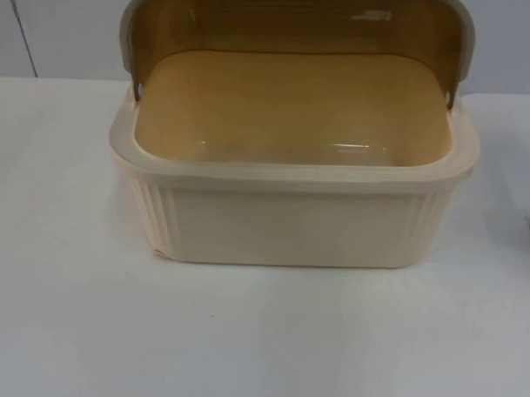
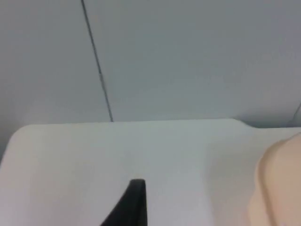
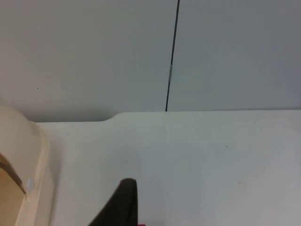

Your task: Open the box lid with the left hand, place the block into the box with the right hand, then close the box lid with the left hand.

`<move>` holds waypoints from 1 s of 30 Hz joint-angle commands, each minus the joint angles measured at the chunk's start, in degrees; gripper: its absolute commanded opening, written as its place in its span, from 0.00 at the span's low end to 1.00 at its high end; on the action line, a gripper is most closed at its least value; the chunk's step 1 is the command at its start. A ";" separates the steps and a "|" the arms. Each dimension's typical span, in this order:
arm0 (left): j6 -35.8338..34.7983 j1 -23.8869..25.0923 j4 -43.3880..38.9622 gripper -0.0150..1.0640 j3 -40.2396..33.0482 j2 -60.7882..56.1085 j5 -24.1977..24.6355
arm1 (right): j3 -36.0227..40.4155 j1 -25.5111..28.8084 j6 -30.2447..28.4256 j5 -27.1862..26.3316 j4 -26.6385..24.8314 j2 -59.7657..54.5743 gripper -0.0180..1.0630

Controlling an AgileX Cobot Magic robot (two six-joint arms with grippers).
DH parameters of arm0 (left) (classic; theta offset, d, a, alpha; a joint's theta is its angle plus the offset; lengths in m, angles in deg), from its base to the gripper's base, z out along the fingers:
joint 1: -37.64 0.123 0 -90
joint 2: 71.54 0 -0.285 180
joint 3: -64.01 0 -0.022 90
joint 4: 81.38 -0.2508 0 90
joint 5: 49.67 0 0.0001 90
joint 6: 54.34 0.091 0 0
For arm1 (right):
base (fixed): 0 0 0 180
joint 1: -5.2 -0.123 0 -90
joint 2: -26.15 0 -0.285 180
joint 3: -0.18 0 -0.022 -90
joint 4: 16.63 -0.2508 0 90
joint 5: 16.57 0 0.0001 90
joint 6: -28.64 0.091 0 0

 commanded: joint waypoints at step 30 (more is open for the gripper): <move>5.84 -0.01 2.19 0.96 -2.25 -20.32 -2.48 | 2.98 -0.11 6.16 -12.27 0.12 -17.74 0.98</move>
